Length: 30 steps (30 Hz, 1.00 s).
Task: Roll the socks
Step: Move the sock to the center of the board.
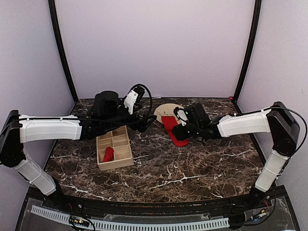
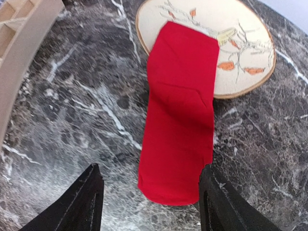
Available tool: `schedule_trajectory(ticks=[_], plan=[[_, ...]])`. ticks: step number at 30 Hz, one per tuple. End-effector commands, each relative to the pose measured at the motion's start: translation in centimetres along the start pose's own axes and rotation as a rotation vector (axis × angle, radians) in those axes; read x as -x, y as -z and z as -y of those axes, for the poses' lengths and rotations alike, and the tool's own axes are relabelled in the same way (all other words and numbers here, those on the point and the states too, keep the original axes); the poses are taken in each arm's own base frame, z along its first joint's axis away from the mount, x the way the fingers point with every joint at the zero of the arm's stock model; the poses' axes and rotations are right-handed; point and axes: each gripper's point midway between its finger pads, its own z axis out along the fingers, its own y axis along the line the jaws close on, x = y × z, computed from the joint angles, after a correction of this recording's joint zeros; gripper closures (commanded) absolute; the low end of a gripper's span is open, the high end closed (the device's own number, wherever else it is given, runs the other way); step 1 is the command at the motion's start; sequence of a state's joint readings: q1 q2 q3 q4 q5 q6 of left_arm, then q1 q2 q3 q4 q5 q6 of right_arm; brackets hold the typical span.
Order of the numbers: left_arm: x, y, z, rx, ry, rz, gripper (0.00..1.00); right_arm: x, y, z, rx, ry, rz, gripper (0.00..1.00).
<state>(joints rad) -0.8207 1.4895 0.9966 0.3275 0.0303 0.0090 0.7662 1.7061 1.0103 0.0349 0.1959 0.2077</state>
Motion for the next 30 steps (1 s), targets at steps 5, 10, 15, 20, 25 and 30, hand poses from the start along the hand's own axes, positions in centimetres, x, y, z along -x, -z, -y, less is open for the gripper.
schedule_trajectory(ticks=[5, 10, 15, 20, 25, 30], plan=[[1.6, -1.7, -0.1, -0.061, 0.005, 0.051, 0.11, -2.3, -2.7, 2.0, -0.005, -0.024, -0.172, 0.43], [0.9, -2.7, -0.7, -0.041, 0.017, 0.007, 0.12, -4.6, -4.1, 2.0, 0.009, -0.033, -0.250, 0.45], [-0.1, -3.4, -0.6, -0.047, 0.038, -0.041, 0.03, -4.4, -4.8, 1.7, 0.023, -0.042, -0.261, 0.46], [-0.8, -3.1, -0.5, -0.049, 0.045, -0.043, 0.02, -5.8, -5.8, 2.1, 0.007, -0.039, -0.301, 0.46], [-1.2, -2.9, -0.5, -0.049, 0.050, -0.041, 0.02, -6.8, -6.6, 2.0, 0.014, -0.041, -0.336, 0.55], [-1.8, -3.0, -0.6, -0.045, 0.060, -0.045, 0.02, -8.4, -6.4, 1.9, 0.026, -0.055, -0.374, 0.60]])
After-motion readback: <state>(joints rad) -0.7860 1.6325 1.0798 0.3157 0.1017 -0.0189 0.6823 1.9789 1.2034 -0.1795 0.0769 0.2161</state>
